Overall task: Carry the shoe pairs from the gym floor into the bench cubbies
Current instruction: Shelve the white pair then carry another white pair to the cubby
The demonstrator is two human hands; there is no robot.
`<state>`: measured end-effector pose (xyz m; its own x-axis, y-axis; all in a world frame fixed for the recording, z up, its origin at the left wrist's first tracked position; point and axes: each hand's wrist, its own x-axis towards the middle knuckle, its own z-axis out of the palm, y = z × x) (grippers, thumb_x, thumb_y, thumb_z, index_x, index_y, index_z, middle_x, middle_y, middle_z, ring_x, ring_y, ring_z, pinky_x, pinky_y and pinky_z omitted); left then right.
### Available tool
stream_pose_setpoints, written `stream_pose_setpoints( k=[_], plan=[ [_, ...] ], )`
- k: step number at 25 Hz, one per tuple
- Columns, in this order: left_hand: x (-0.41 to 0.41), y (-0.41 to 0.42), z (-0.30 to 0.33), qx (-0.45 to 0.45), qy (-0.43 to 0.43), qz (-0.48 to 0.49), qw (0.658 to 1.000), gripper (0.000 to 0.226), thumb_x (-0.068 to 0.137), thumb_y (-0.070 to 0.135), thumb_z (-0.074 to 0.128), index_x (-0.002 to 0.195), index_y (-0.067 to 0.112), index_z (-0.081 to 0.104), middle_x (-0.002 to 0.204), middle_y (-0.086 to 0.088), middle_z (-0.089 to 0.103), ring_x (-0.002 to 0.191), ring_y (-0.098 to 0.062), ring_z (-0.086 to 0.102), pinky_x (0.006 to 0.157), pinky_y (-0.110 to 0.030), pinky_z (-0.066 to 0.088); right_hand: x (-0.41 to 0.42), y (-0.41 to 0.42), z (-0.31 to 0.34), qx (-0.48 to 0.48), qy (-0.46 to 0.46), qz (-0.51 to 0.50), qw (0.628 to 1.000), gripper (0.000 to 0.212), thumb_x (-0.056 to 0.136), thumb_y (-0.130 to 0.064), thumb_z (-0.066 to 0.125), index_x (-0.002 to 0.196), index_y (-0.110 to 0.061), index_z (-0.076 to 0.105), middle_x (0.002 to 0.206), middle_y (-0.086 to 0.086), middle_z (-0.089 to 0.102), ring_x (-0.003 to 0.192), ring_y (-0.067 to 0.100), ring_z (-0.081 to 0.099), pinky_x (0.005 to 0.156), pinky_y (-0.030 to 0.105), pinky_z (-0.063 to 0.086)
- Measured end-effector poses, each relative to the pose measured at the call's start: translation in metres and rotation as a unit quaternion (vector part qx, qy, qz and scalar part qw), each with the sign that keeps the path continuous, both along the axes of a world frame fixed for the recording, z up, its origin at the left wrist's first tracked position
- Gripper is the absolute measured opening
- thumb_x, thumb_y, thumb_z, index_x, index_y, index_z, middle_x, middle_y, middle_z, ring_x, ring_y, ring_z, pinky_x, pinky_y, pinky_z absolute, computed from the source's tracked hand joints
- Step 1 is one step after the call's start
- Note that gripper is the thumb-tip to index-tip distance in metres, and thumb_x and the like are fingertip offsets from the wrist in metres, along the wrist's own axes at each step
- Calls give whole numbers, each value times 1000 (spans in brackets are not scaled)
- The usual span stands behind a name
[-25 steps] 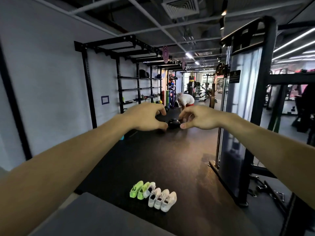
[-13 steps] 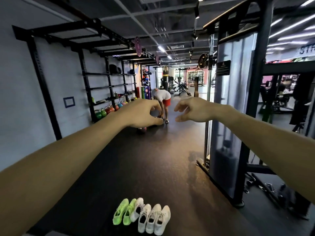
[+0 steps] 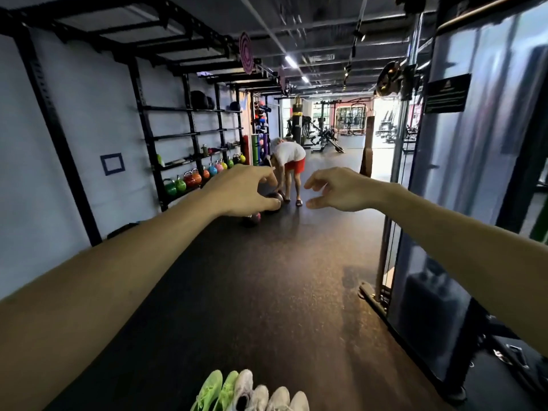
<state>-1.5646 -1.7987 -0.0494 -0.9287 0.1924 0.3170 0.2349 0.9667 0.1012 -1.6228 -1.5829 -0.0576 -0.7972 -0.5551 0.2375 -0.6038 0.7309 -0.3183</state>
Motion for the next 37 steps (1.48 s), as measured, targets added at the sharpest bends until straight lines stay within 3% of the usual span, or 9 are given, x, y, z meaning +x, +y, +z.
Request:
stream_pose_setpoints(
  k=[6,11,17,19,22,27,30,37],
  plan=[
    [-135,-57,-35,10,-52,-38,998,52,80,55,66,124,32,53,132,3,54,117,-16,52,94,-36,46,-117,-46,-44,27,-10,-42,999,48,85,-34,68,125,-12,55,121,6,58,107,22,55,85,26,41],
    [-250,-100,-91,6,-80,-80,994,58,79,57,65,129,31,51,131,4,54,114,-16,55,94,-41,48,-215,-86,-104,38,-58,-102,992,57,86,-37,66,135,-15,46,131,6,52,116,21,51,87,24,35],
    [-356,-113,-219,-10,-172,-106,979,56,82,54,63,130,32,46,134,7,50,117,-16,52,98,-41,44,-317,-111,-226,3,-143,-160,977,53,86,-34,67,134,-20,47,132,4,52,115,22,51,85,25,37],
    [-379,-114,-261,-13,-183,-113,977,59,82,54,63,132,31,44,137,7,48,119,-16,51,98,-38,42,-341,-111,-270,10,-159,-170,972,54,85,-37,67,134,-22,47,133,4,52,118,24,51,92,30,41],
    [-422,-114,-348,-17,-228,-115,967,64,81,55,64,136,32,40,138,6,47,120,-17,51,96,-38,43,-382,-108,-362,19,-162,-187,969,55,84,-41,67,133,-24,49,132,3,53,121,25,50,100,43,42],
    [-458,-110,-526,33,-324,-96,940,73,78,51,71,139,31,35,140,5,47,123,-19,51,94,-39,44,-407,-101,-553,14,-198,-214,957,46,87,-44,62,130,-30,51,136,2,50,127,27,41,103,49,36],
    [-457,-101,-640,33,-357,-86,930,76,75,51,73,138,30,36,140,3,48,124,-21,49,99,-46,44,-403,-102,-669,50,-216,-233,947,43,90,-49,54,130,-36,49,141,1,45,131,30,34,102,50,29],
    [-405,-99,-887,57,-437,-79,894,72,73,50,74,134,30,41,133,5,51,117,-19,51,94,-43,47,-340,-119,-912,60,-317,-220,921,42,92,-49,50,132,-37,46,140,0,45,130,28,35,102,51,28]
  ],
)
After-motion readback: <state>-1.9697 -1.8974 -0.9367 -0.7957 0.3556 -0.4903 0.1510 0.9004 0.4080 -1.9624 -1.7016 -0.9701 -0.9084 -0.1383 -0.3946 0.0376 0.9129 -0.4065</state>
